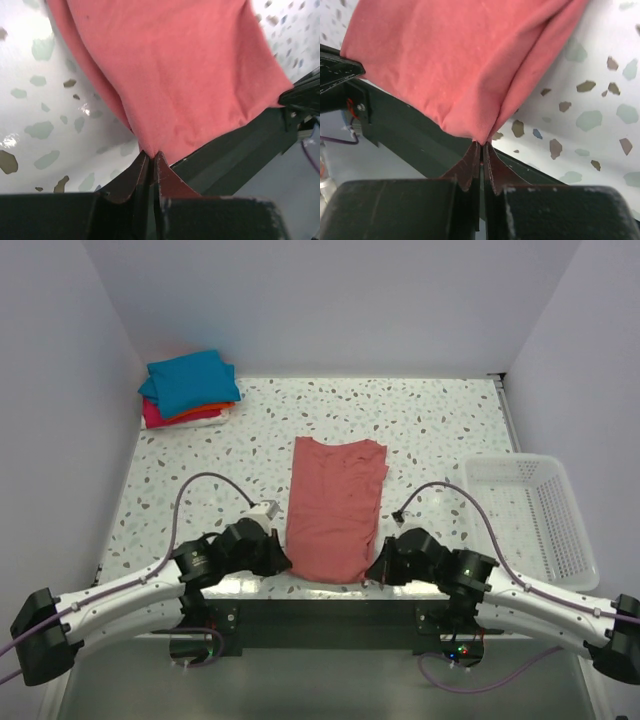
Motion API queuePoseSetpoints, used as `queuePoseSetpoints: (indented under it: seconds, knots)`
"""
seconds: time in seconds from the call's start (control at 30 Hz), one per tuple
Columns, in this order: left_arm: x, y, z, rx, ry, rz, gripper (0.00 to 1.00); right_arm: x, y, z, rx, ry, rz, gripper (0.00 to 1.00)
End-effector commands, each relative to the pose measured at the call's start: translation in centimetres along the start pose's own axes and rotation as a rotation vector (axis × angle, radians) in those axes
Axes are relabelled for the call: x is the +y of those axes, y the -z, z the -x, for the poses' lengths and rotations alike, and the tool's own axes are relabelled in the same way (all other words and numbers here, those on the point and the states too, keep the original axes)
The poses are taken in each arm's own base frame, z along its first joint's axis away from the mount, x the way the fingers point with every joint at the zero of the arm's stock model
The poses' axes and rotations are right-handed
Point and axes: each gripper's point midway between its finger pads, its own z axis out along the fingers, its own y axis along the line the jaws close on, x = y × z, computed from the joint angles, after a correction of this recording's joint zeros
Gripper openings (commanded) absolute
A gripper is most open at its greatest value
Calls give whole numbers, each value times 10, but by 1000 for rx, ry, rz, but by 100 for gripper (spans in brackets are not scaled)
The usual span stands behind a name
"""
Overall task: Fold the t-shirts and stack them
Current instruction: Fold the tshirt
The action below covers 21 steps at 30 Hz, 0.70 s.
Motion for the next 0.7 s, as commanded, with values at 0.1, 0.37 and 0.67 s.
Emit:
queuePoseSetpoints:
  seconds: [0.1, 0.37, 0.67]
  knots:
    - [-26, 31, 54, -146, 2, 39, 0, 12, 31, 48, -182, 96, -56, 0]
    - [-49, 27, 107, -226, -73, 75, 0, 25, 59, 97, -339, 140, -175, 0]
    - [-58, 15, 195, -309, -93, 54, 0, 42, 50, 171, -382, 168, -264, 0]
